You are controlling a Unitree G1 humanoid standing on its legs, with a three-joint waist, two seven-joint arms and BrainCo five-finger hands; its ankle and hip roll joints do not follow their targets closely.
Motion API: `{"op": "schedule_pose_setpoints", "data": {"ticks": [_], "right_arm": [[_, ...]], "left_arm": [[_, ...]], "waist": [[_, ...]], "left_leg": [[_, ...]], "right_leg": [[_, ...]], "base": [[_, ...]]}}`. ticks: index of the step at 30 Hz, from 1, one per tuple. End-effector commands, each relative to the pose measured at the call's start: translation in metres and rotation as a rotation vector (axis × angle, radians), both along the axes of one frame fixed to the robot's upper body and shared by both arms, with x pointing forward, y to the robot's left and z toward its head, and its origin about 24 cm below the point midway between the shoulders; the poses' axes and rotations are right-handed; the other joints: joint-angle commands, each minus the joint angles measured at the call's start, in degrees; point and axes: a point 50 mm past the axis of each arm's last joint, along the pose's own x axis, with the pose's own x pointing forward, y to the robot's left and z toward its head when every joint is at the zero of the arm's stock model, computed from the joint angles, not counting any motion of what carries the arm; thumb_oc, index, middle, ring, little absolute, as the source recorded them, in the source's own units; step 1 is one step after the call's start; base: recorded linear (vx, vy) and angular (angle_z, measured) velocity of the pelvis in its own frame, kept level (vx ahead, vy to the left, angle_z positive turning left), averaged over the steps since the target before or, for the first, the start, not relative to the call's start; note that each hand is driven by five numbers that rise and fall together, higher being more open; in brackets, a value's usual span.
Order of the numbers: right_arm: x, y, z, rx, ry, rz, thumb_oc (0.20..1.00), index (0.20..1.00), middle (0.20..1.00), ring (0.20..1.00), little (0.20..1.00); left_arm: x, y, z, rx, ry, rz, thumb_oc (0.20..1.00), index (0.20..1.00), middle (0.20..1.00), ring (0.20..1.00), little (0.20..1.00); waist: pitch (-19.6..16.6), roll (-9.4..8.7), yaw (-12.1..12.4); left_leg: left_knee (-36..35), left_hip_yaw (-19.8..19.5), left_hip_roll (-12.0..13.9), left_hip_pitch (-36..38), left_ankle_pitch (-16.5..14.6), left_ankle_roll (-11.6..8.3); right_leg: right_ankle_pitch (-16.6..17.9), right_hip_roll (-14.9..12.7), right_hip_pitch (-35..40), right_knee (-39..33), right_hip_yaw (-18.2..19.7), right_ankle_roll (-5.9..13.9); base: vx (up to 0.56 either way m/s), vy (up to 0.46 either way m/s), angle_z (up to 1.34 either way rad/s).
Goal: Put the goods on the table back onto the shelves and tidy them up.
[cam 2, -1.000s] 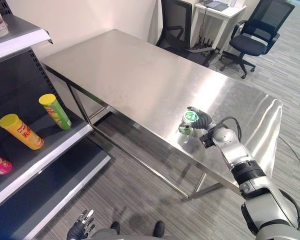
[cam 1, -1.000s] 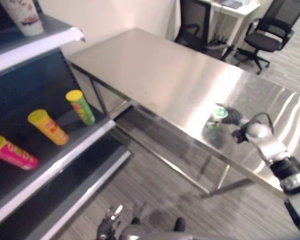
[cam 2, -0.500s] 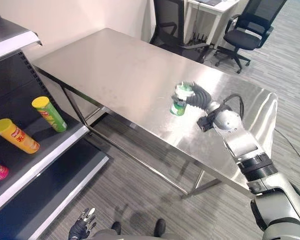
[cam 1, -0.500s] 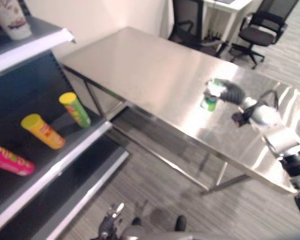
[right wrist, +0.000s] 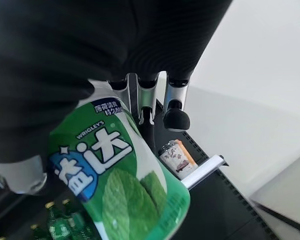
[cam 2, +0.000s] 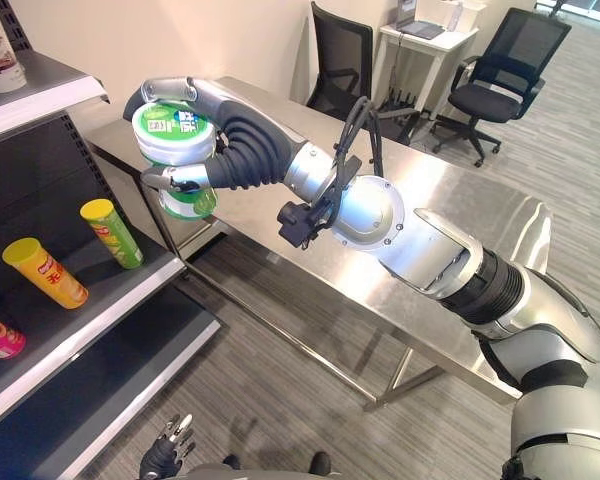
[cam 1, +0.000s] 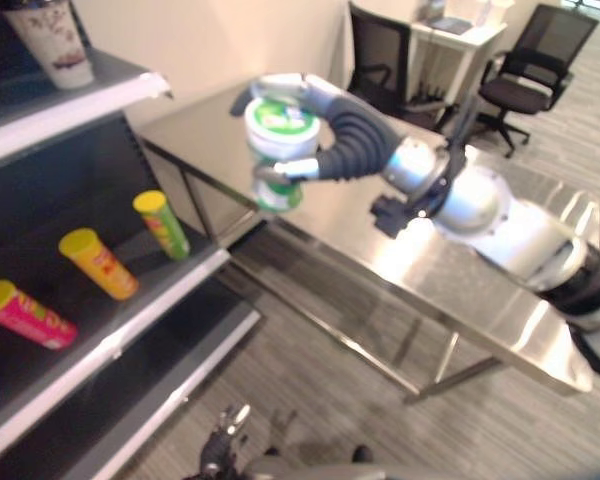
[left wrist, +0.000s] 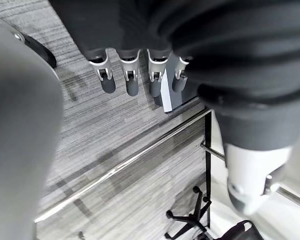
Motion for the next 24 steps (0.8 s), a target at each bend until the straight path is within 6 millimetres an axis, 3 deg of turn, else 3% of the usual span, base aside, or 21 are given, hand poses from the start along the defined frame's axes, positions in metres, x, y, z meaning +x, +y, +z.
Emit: {"op": "schedule_pose_setpoints", "data": {"ticks": [1, 3, 4, 5, 7, 9, 11, 18, 19, 20, 21, 22, 24], "right_arm": [[-0.003, 0.032, 0.019, 0.013, -0.02, 0.11, 0.2, 0.2, 0.2, 0.2, 0.2], [0.011, 0.027, 0.016, 0.026, 0.025, 0.059, 0.2, 0.2, 0.2, 0.2, 0.2], [0.011, 0.027, 0.016, 0.026, 0.025, 0.06, 0.2, 0.2, 0.2, 0.2, 0.2], [0.025, 0.031, 0.013, 0.02, 0.062, 0.011, 0.2, 0.2, 0.2, 0.2, 0.2], [0.025, 0.032, 0.014, 0.019, 0.06, 0.013, 0.2, 0.2, 0.2, 0.2, 0.2], [0.041, 0.035, 0.014, 0.016, 0.106, -0.044, 0.2, 0.2, 0.2, 0.2, 0.2], [0.043, 0.036, 0.011, 0.027, 0.129, -0.04, 0.2, 0.2, 0.2, 0.2, 0.2], [0.043, 0.037, 0.011, 0.027, 0.129, -0.04, 0.2, 0.2, 0.2, 0.2, 0.2], [0.046, 0.038, 0.007, -0.004, 0.123, -0.057, 0.2, 0.2, 0.2, 0.2, 0.2], [0.054, 0.032, 0.007, -0.015, 0.116, -0.103, 0.2, 0.2, 0.2, 0.2, 0.2], [0.057, 0.029, 0.016, 0.025, 0.115, -0.125, 0.2, 0.2, 0.2, 0.2, 0.2], [0.059, 0.028, 0.021, 0.026, 0.096, -0.144, 0.2, 0.2, 0.2, 0.2, 0.2], [0.059, 0.028, 0.021, 0.026, 0.096, -0.144, 0.2, 0.2, 0.2, 0.2, 0.2]], "left_arm": [[-0.005, 0.009, 0.004, 0.04, -0.016, -0.016, 1.0, 1.0, 1.0, 1.0, 1.0], [-0.003, 0.007, 0.003, 0.032, -0.011, -0.044, 1.0, 1.0, 1.0, 1.0, 1.0], [-0.003, 0.007, 0.003, 0.032, -0.011, -0.044, 1.0, 1.0, 1.0, 1.0, 1.0], [0.0, 0.004, 0.001, 0.019, 0.001, -0.063, 1.0, 1.0, 1.0, 1.0, 1.0], [0.001, 0.005, 0.001, 0.02, -0.001, -0.061, 1.0, 1.0, 1.0, 1.0, 1.0], [-0.001, 0.004, -0.003, 0.013, 0.03, -0.05, 1.0, 1.0, 1.0, 1.0, 1.0], [-0.003, 0.003, -0.005, 0.018, 0.047, -0.043, 1.0, 1.0, 1.0, 1.0, 1.0], [-0.003, 0.003, -0.005, 0.019, 0.047, -0.043, 1.0, 1.0, 1.0, 1.0, 1.0], [-0.004, 0.001, -0.006, 0.017, 0.06, -0.041, 1.0, 1.0, 1.0, 1.0, 1.0], [-0.006, 0.002, -0.007, 0.024, 0.082, -0.065, 1.0, 1.0, 1.0, 1.0, 1.0], [-0.002, 0.003, -0.007, 0.028, 0.081, -0.087, 1.0, 1.0, 1.0, 1.0, 1.0], [-0.001, 0.003, -0.007, 0.026, 0.077, -0.085, 1.0, 1.0, 1.0, 1.0, 1.0], [-0.001, 0.003, -0.007, 0.026, 0.077, -0.085, 1.0, 1.0, 1.0, 1.0, 1.0]], "waist": [[-2.14, 0.31, 5.08], [-1.92, -0.27, 4.13], [-1.84, -0.27, 4.08], [-1.95, -0.67, 2.74], [-1.61, -0.6, 2.4], [-3.35, 0.55, 1.92], [-4.48, 0.56, 1.94], [-4.6, 0.51, 1.83], [-5.38, 1.06, 2.89], [-4.85, 3.39, 2.48], [-2.68, 6.09, 0.41], [-2.57, 6.1, -0.31], [-2.59, 6.1, -0.34]], "left_leg": [[-3.77, 4.42, 4.86, -2.55, 6.03, 0.44], [-2.43, 10.72, 5.9, -0.48, 5.86, -0.87], [-2.42, 10.67, 5.89, -0.43, 5.85, -0.87], [0.79, 16.75, 7.22, 1.26, 5.96, -2.81], [1.18, 16.46, 7.34, 1.28, 5.71, -2.86], [-3.77, 15.27, 6.66, 3.4, 4.19, -2.47], [-3.77, 14.14, 5.74, 2.56, 2.8, -1.73], [-3.77, 14.04, 5.71, 2.41, 2.83, -1.71], [-3.77, 13.24, 3.46, 2.41, 1.99, -0.49], [-3.77, 12.12, 2.58, 4.06, 1.46, 0.55], [-3.77, 8.95, 2.5, 4.87, 1.92, 1.55], [-3.77, 7.55, 1.95, 4.56, 1.77, 1.8], [-3.77, 7.53, 1.95, 4.52, 1.77, 1.8]], "right_leg": [[-0.82, -2.18, 3.25, 0.1, 0.98, 2.53], [0.19, -3.44, 3.57, 0.1, -1.8, 2.88], [0.17, -3.45, 3.67, 0.1, -1.85, 2.88], [2.43, -5.17, 3.84, 0.1, -4.99, 3.39], [2.37, -5.11, 4.19, 0.1, -5.24, 3.39], [2.78, -6.14, 4.8, 0.1, -7.25, 3.34], [2.87, -6.88, 5.39, 0.1, -7.5, 2.84], [2.86, -6.9, 5.3, 0.1, -7.59, 2.84], [3.44, -9.23, 6.01, 4.19, -7.82, 1.84], [4.84, -12.43, 4.17, 13.67, -6.0, 0.82], [3.15, -10.14, 0.23, 20.14, 1.94, 0.38], [2.42, -7.94, -0.85, 19.26, 4.73, 0.63], [2.41, -7.95, -0.88, 19.29, 4.71, 0.63]], "base": [[-0.02, 0.001, 0.44], [0.0, 0.026, 0.96], [-0.01, 0.081, 1.08], [-0.03, 0.063, 1.16], [-0.02, 0.087, 1.15], [0.01, 0.17, 1.09], [0.01, 0.142, 0.69], [0.01, 0.049, 0.11], [0.19, 0.494, -0.12], [0.2, 0.678, 0.0], [0.14, 0.477, 0.1], [0.02, 0.214, 0.39], [0.04, 0.007, 1.41]]}}
